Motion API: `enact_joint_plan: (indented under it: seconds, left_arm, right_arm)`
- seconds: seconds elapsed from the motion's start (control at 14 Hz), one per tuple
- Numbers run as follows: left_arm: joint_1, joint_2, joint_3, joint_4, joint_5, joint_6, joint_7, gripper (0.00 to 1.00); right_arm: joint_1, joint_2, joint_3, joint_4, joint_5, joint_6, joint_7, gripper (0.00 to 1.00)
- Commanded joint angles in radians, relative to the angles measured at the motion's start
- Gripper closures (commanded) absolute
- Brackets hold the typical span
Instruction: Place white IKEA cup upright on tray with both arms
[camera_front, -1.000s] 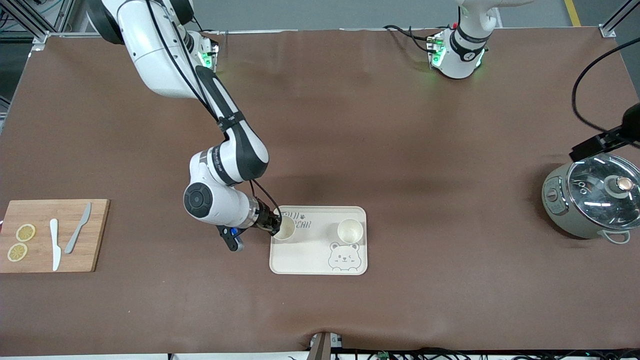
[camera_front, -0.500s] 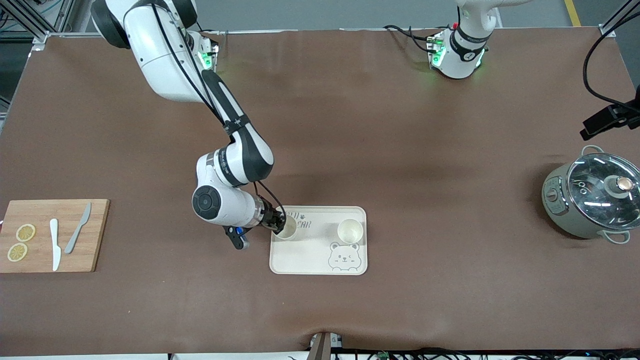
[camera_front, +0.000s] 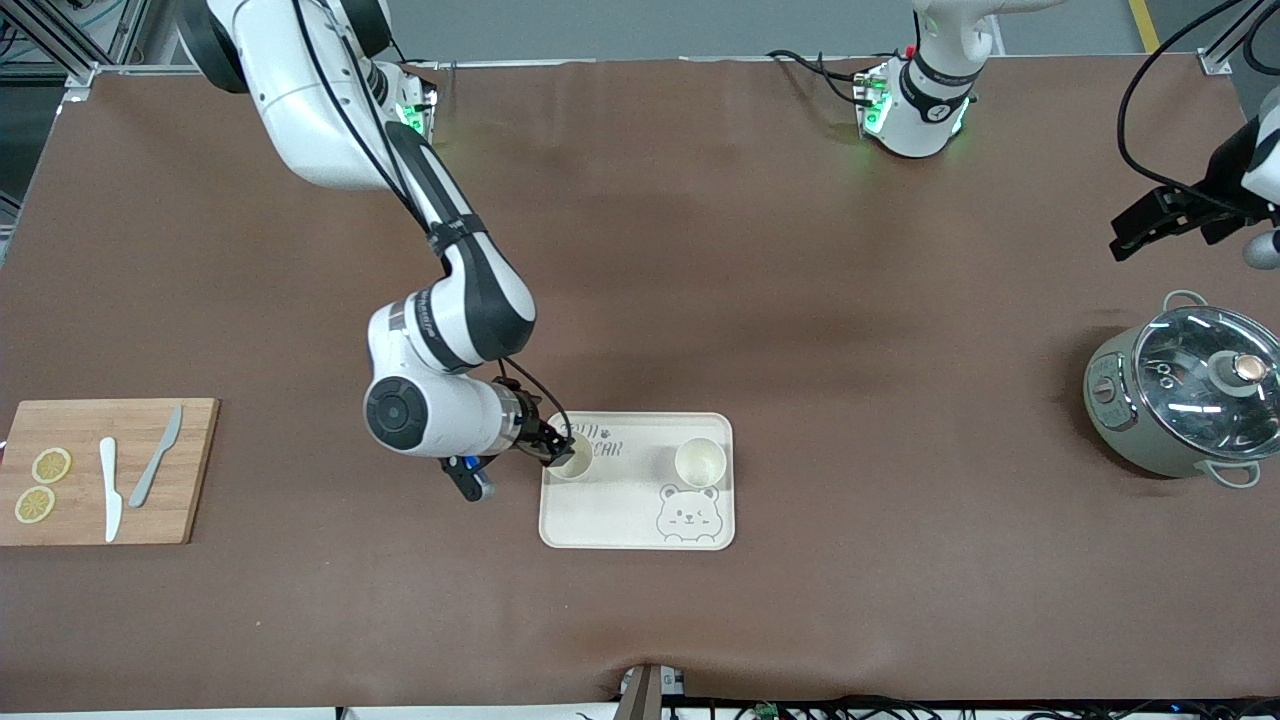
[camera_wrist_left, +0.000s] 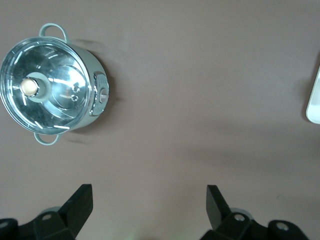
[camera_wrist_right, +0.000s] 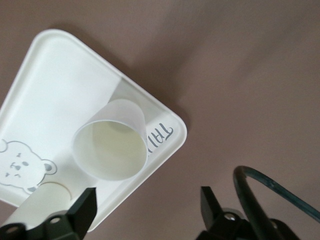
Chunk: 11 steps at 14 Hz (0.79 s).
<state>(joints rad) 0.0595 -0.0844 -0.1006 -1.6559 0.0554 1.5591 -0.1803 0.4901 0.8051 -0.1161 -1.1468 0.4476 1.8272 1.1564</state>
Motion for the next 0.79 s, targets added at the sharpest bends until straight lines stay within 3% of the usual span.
enact_joint_plan:
  seconds: [0.0,0.29,0.5,0.71]
  left_arm:
    - [-0.009,-0.021,0.004,0.005,-0.012,-0.016,0.005,0.0]
    - [-0.01,-0.006,-0.007,0.022,-0.026,-0.014,0.004,0.0]
    - [-0.046,-0.003,-0.007,0.022,-0.028,-0.014,-0.011,0.0]
    - [-0.049,0.002,-0.007,0.021,-0.028,-0.013,-0.013,0.0]
  right_arm:
    - [-0.086,-0.023,0.009,0.087,-0.014,-0.136,0.0,0.0]
    - [-0.165,-0.125,0.007,0.096,-0.073,-0.31,-0.012,0.0]
    - [-0.205,-0.254,0.009,0.023,-0.135,-0.393,-0.219,0.0]
    - [-0.212,-0.372,0.01,-0.062,-0.228,-0.402,-0.25,0.0]
